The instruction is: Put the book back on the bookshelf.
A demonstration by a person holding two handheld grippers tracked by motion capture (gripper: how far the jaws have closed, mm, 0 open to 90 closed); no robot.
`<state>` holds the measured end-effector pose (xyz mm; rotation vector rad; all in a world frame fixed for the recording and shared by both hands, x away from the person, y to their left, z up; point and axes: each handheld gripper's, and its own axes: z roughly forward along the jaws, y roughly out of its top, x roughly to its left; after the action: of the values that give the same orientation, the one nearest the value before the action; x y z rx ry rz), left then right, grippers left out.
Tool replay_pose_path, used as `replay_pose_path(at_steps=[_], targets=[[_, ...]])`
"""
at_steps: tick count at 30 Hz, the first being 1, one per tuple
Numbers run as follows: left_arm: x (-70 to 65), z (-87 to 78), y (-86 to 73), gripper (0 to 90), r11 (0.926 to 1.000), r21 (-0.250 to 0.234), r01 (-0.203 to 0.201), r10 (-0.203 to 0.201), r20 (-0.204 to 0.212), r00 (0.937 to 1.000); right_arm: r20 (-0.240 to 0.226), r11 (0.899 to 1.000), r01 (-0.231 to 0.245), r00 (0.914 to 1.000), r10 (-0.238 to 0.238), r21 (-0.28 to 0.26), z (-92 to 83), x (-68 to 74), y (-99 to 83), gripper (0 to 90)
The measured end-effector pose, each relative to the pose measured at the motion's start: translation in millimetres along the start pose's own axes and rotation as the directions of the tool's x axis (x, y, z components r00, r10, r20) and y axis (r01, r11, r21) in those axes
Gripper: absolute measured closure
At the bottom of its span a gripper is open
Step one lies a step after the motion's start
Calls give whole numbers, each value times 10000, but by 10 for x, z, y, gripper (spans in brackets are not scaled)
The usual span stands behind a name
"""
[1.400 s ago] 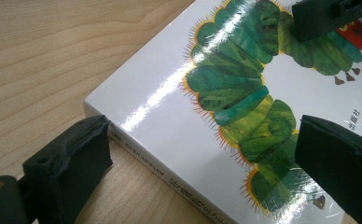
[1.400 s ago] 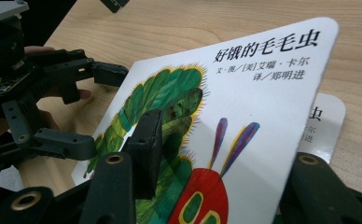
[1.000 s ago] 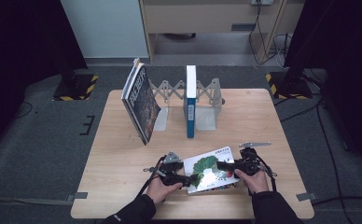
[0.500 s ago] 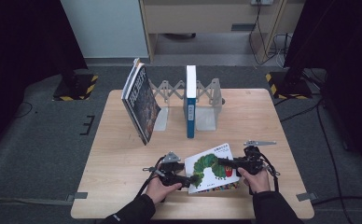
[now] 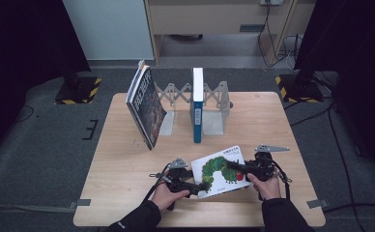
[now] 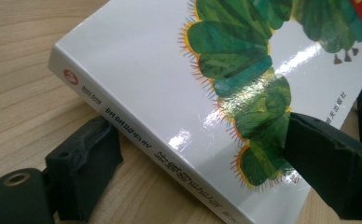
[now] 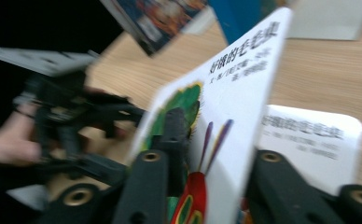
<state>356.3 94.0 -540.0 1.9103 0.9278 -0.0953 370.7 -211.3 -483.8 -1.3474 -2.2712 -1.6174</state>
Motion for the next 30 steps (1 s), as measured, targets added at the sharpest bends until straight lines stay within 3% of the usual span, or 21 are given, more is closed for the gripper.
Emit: replay_pose_path(at_steps=[4,7,14,18,24,30], targets=[[-4,-4,0,144,10000,31,-83,83,-124,9999,1014,9982,294,9942,-346,523,69,16,-27,611],[-2,-6,1,161,9999,42,-117,118,-163,9998,1636,9964,209,9859,-343,826,117,-15,-54,547],[5,-9,1,166,10000,15,-39,39,-124,9999,2275,9883,293,9717,-633,1496,234,-39,-115,459],[23,-14,-3,166,9999,-76,131,-131,-24,9999,2233,9880,543,9709,-861,1449,255,-33,-117,458],[30,-17,-3,167,9998,-96,171,-171,3,9999,1795,9892,911,9775,-1109,1152,312,36,-114,458],[37,-31,-8,239,9996,-153,252,-255,-196,9995,1541,9889,948,9817,-1120,1147,329,63,-99,415]])
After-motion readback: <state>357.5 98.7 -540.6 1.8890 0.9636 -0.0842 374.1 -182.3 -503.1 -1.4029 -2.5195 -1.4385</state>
